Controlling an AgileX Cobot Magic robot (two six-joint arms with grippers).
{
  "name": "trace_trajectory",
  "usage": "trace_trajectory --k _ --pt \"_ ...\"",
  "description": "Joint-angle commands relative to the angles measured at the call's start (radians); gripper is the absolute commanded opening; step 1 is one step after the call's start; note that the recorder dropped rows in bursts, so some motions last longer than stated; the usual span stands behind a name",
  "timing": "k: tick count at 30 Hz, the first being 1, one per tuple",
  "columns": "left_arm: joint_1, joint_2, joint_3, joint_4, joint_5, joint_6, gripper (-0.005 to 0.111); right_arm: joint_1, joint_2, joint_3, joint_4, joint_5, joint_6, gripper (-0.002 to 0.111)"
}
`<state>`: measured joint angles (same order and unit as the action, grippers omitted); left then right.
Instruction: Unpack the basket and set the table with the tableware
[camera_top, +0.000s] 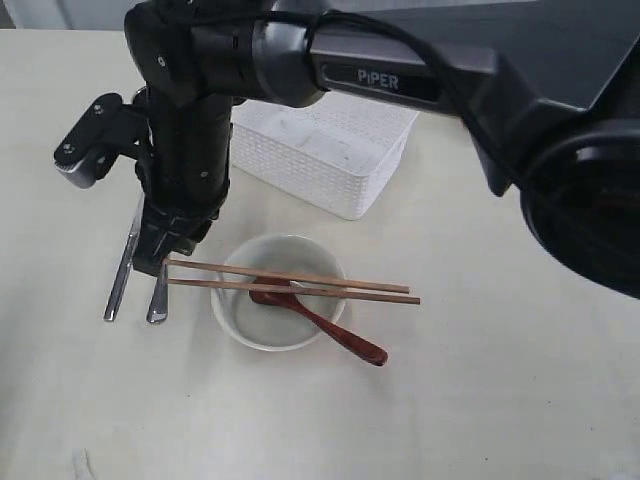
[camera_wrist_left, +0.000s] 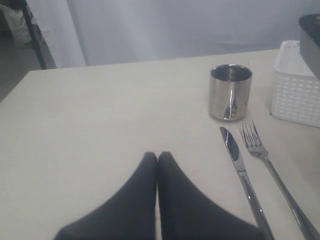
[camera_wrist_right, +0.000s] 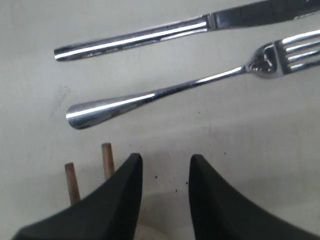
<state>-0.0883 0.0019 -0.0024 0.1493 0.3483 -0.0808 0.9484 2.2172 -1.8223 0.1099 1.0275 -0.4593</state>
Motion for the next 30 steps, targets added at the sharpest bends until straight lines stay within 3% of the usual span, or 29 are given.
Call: trace_trajectory --k 1,14,23,30 --pt "-0.005 -0.002 0.002 0.005 -0.001 -0.002 0.0 -0.001 0.001 -0.006 -0.022 0.064 0.005 0.032" --pt "-0.005 -0.002 0.002 0.005 -0.001 -0.002 0.0 -0.001 0.001 -0.006 -0.007 0.143 -0.029 0.032" --pt "-0.005 -0.002 0.002 0.005 -0.001 -0.002 0.0 -0.001 -0.036 -0.006 -0.009 0.101 -0.027 0.032" --pt "-0.005 -0.002 0.002 0.005 -0.001 -0.002 0.0 -0.005 -0.251 -0.004 -0.12 0.194 0.182 0.032"
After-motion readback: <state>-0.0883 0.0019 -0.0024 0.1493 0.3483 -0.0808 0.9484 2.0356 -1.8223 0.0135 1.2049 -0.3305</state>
